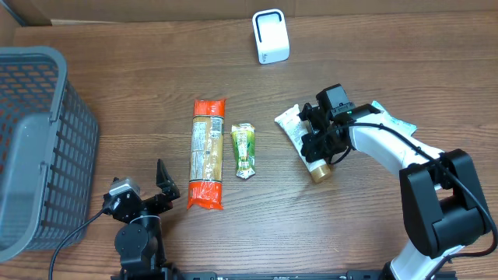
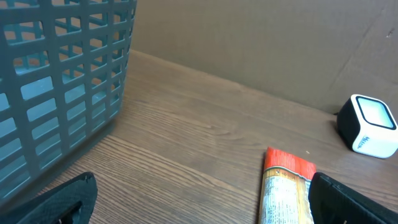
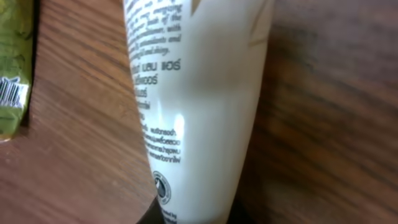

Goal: Scan the item barcode

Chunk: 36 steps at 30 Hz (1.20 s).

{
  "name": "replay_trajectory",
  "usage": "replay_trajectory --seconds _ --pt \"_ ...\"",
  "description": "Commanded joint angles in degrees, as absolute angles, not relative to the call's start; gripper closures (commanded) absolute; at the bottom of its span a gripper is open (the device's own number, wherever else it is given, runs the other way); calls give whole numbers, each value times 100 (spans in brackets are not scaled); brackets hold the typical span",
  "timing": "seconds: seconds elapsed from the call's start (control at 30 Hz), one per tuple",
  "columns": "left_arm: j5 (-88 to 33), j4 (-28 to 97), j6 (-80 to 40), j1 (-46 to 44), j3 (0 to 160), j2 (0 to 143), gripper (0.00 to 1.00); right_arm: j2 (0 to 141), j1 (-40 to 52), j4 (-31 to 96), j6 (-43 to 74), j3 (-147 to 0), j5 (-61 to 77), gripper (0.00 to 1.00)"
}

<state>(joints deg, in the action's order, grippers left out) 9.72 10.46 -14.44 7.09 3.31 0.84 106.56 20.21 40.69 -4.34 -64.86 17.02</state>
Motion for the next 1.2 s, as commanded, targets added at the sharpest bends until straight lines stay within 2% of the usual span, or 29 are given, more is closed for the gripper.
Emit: replay_trajectory --seconds 0.0,0.07,0.1,0.13,0.17,0.3,0.47,0.57,0.63,0.77,1.0,1.17 --pt "1055 1046 -1352 674 325 25 0 10691 2049 4469 -436 -6875 1966 87" --pt "1052 1046 -1352 674 325 25 0 10691 2058 4788 -438 -7185 2025 64" --pt "1052 1046 -1352 674 325 25 1 10691 2062 4958 -438 -7347 2064 46" --pt "1055 1046 -1352 674 325 25 0 10691 2062 5131 -436 -7509 2071 37" --pt "1052 1046 -1352 674 325 25 0 10691 2062 5293 -436 -7671 2067 35" --pt "1052 1046 -1352 674 325 25 0 10691 2060 5699 -458 -8235 2060 32" --pt "1052 1046 -1352 674 325 25 0 10694 2060 5581 -456 -8477 1706 25" --pt "1052 1046 -1352 674 325 25 0 10707 2060 5631 -429 -8455 1485 27" --pt "1055 1046 -1352 674 325 25 0 10707 2067 5808 -360 -8455 1597 32" --pt "1052 1046 -1352 674 325 25 0 10707 2222 6270 -263 -8455 2038 36" --pt "1055 1046 -1352 674 325 25 1 10707 3037 6637 832 -8073 2117 35" --pt "1055 1046 -1352 674 325 25 0 10707 3358 6617 2200 -7498 1229 29"
